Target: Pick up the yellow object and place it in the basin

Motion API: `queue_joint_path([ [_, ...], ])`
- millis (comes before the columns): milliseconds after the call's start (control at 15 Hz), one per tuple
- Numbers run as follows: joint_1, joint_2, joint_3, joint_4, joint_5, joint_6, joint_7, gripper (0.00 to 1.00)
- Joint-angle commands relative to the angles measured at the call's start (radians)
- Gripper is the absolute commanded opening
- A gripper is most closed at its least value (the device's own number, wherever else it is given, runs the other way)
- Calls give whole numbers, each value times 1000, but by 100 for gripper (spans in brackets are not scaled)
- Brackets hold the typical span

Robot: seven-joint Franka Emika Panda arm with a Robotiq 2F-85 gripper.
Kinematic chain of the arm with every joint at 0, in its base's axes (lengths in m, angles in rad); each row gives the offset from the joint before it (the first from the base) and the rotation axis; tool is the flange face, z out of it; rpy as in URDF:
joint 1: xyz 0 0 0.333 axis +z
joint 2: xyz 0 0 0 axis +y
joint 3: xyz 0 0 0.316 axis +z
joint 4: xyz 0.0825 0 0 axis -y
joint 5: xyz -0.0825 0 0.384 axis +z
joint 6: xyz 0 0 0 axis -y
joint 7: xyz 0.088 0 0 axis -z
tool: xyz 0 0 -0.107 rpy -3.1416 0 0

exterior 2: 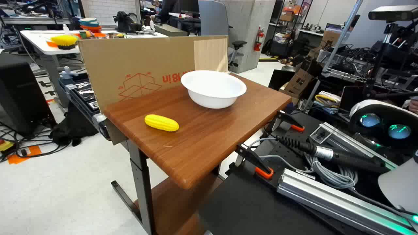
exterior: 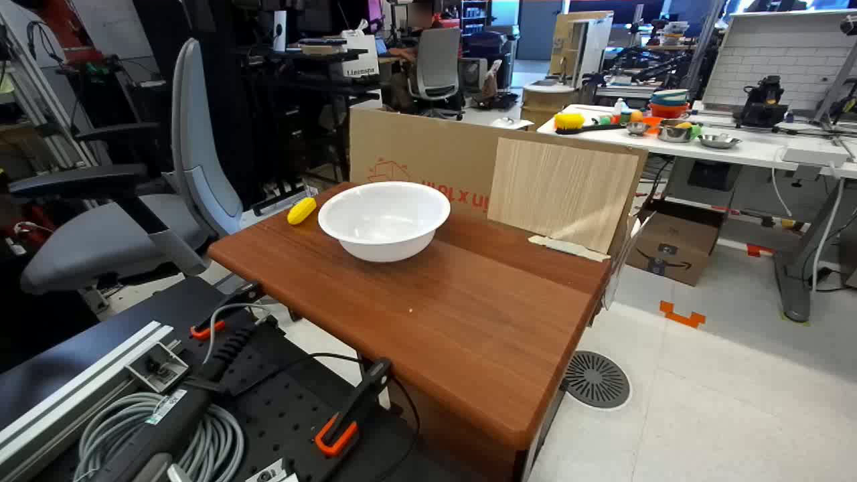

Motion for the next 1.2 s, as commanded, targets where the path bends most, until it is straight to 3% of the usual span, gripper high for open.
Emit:
queue_joint_path([
  [0, 21, 2, -18, 2, -7, -3, 7, 100],
  [733, 22, 5, -16, 4, -10, 0, 9, 100],
  [1133, 21, 79, -10, 87, -18, 9, 11, 100],
])
